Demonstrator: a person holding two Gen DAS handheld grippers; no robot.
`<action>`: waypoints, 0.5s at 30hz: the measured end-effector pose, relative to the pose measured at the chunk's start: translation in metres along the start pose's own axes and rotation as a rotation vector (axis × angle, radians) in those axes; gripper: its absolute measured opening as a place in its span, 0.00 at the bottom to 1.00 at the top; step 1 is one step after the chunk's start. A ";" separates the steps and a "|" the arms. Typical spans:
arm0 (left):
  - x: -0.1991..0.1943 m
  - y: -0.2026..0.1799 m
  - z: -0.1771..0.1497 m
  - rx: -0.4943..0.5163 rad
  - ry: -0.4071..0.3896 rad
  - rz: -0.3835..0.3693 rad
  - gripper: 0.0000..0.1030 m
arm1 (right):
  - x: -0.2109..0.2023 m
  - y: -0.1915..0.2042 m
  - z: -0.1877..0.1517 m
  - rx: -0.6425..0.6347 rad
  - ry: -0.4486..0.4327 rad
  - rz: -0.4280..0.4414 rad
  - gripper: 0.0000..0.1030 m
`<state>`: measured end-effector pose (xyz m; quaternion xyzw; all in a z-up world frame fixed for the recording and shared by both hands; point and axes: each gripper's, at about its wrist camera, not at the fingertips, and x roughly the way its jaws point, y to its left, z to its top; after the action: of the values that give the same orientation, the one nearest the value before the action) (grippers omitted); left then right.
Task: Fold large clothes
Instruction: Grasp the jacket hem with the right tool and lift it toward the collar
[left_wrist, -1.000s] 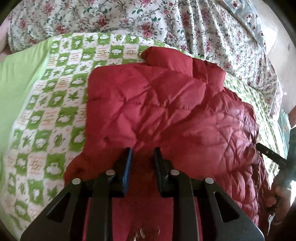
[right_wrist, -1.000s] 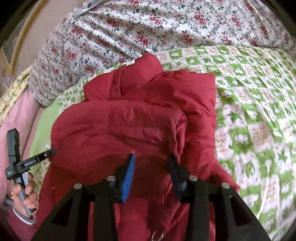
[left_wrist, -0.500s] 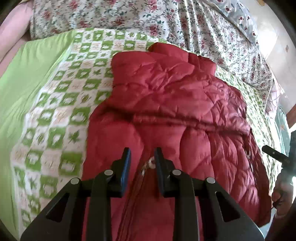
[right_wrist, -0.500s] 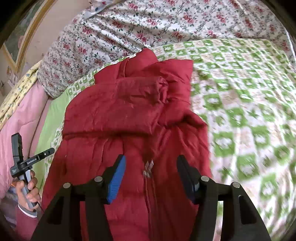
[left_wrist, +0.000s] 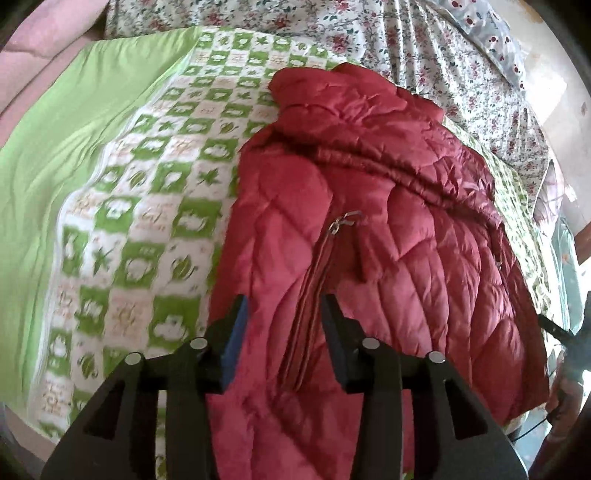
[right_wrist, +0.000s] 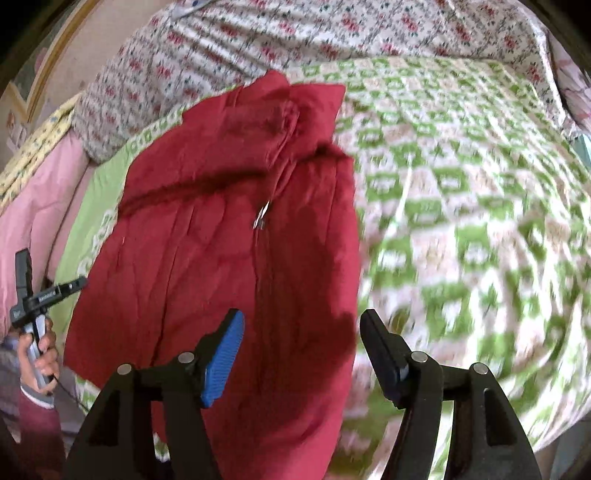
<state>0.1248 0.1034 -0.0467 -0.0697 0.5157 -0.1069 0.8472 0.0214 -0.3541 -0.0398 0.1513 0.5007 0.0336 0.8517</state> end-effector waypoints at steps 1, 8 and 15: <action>-0.002 0.002 -0.003 -0.003 0.001 -0.001 0.44 | 0.000 0.003 -0.005 -0.012 0.011 -0.008 0.65; -0.011 0.010 -0.025 0.011 0.009 -0.005 0.61 | 0.002 0.014 -0.035 -0.042 0.080 -0.030 0.65; -0.005 0.026 -0.045 -0.008 0.070 -0.037 0.62 | -0.007 -0.001 -0.057 0.005 0.122 0.050 0.39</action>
<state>0.0851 0.1293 -0.0692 -0.0787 0.5440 -0.1228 0.8263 -0.0313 -0.3443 -0.0598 0.1635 0.5479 0.0627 0.8180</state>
